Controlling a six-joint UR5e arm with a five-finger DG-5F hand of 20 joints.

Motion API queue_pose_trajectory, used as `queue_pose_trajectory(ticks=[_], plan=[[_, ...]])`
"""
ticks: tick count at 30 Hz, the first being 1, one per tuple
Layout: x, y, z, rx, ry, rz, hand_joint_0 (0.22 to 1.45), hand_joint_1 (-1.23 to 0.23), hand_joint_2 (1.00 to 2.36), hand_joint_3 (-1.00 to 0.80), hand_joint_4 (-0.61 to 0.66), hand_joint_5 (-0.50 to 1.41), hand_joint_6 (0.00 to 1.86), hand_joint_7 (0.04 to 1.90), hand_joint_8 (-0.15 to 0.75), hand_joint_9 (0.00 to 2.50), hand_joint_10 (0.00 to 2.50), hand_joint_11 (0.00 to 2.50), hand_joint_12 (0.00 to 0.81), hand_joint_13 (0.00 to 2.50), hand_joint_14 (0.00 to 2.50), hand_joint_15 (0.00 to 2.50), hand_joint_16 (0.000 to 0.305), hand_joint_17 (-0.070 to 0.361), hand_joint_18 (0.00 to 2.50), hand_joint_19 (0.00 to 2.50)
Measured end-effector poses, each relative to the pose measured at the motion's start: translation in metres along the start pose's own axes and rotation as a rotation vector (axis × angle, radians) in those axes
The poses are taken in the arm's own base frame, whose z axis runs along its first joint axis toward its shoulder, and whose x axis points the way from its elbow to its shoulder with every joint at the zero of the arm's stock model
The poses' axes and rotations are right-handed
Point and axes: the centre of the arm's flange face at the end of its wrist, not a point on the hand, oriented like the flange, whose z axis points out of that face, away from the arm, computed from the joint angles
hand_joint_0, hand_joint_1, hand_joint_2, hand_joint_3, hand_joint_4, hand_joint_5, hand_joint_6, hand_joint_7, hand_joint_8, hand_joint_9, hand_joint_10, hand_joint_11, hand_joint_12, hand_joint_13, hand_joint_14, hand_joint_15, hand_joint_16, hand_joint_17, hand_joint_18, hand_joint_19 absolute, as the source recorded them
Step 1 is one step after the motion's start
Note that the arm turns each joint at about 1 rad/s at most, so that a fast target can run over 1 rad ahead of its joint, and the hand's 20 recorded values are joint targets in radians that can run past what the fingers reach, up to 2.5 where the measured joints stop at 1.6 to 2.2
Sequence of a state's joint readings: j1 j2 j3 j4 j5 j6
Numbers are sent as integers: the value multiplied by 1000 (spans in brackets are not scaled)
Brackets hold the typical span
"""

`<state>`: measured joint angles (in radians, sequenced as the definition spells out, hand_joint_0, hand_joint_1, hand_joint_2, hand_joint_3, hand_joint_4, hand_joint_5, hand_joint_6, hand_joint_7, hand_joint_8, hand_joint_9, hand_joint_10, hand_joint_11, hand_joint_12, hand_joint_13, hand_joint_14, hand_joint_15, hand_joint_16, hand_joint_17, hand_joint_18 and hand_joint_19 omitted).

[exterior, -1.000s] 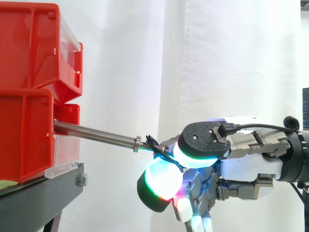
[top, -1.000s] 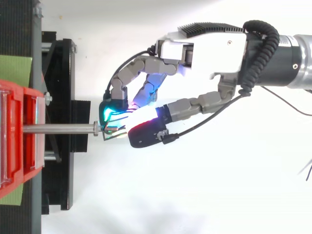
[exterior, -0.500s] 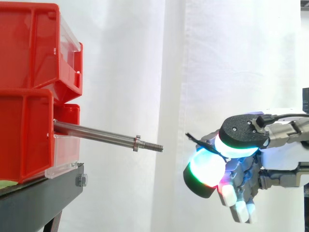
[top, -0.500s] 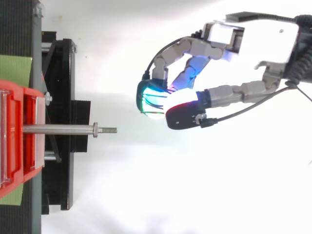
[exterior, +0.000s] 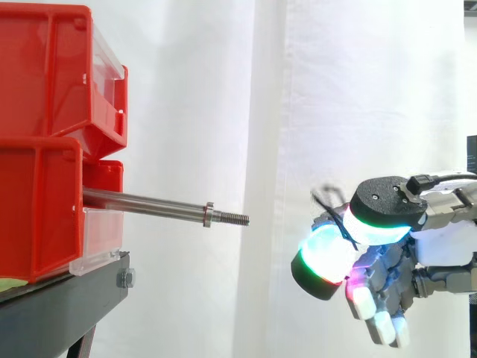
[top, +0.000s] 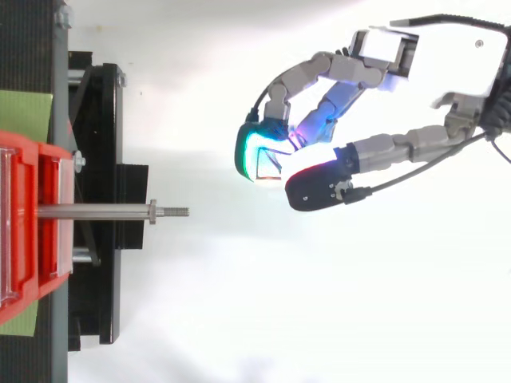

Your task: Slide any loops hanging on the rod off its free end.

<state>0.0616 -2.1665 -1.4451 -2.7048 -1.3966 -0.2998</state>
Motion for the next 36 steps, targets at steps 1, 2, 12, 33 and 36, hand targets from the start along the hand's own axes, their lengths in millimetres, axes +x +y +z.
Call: queue_pose_trajectory(ticks=[1, 2, 12, 33, 36], plan=[[0, 0, 0, 2, -8, 6, 643, -780, 1014, -238, -71, -175, 913, 921, 274, 982, 10, 400, 282, 1073, 18, 469, 43, 97, 920, 650], [0, 1, 0, 3, -15, 10, 643, -779, 1014, -239, -70, -176, 912, 932, 270, 981, 10, 402, 282, 1072, 16, 466, 43, 96, 916, 652], [4, 12, 4, 25, -25, 31, 599, -674, 1014, -283, 23, -155, 902, 1006, 284, 1017, 10, 400, 285, 1069, 18, 479, 42, 95, 905, 671], [11, 15, 4, 30, -28, 33, 658, -815, 1018, -100, -134, -179, 943, 998, 283, 976, 11, 432, 295, 1073, 18, 473, 45, 102, 954, 634], [11, 15, 4, 31, -27, 33, 678, -817, 1017, -175, -117, -184, 945, 961, 268, 960, 13, 433, 288, 1064, 18, 479, 44, 99, 946, 636]])
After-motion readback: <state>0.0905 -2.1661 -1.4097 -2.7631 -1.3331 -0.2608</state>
